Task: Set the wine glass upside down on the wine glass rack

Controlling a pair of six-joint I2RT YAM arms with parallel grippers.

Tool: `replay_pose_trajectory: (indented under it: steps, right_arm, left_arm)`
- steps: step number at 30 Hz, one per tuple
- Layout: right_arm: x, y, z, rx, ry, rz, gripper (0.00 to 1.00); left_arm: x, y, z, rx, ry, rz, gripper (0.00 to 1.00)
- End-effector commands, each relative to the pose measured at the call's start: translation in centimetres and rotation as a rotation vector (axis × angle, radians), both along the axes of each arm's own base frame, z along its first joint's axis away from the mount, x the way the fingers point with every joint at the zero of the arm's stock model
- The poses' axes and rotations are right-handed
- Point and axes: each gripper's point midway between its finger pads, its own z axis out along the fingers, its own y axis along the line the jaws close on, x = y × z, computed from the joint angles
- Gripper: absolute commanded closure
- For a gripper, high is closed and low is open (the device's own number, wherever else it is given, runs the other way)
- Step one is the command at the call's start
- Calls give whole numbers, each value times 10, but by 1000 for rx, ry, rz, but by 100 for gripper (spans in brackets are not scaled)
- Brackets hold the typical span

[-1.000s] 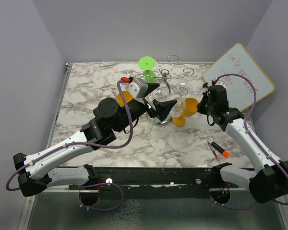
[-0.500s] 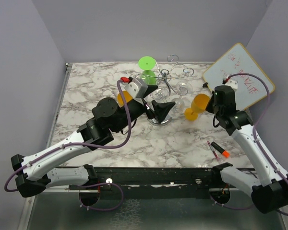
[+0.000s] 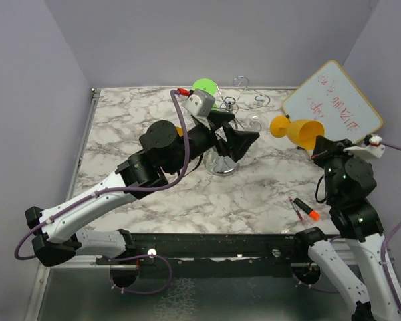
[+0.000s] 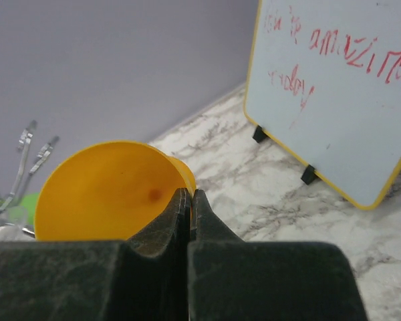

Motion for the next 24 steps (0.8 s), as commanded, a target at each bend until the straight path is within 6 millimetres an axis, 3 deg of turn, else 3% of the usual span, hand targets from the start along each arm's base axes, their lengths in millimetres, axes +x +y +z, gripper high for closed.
replay_pose_trajectory:
  steps: [1, 6, 12, 21, 24]
  right_arm:
    - [-18, -6, 44, 123, -231, -11, 99]
    - [-59, -6, 93, 165, -493, 62, 99]
    - [-93, -3, 133, 161, -668, 134, 99]
    - [-109, 38, 162, 89, -792, 374, 99]
    - [-109, 44, 166, 98, -823, 408, 99]
  left_arm:
    - [-1, -15, -4, -26, 125, -32, 1]
    - [0, -26, 10, -135, 179, -58, 1]
    - [2, -31, 44, -371, 254, -98, 1]
    - [7, -48, 70, -595, 477, -184, 1]
    - [10, -62, 66, -642, 590, -221, 1]
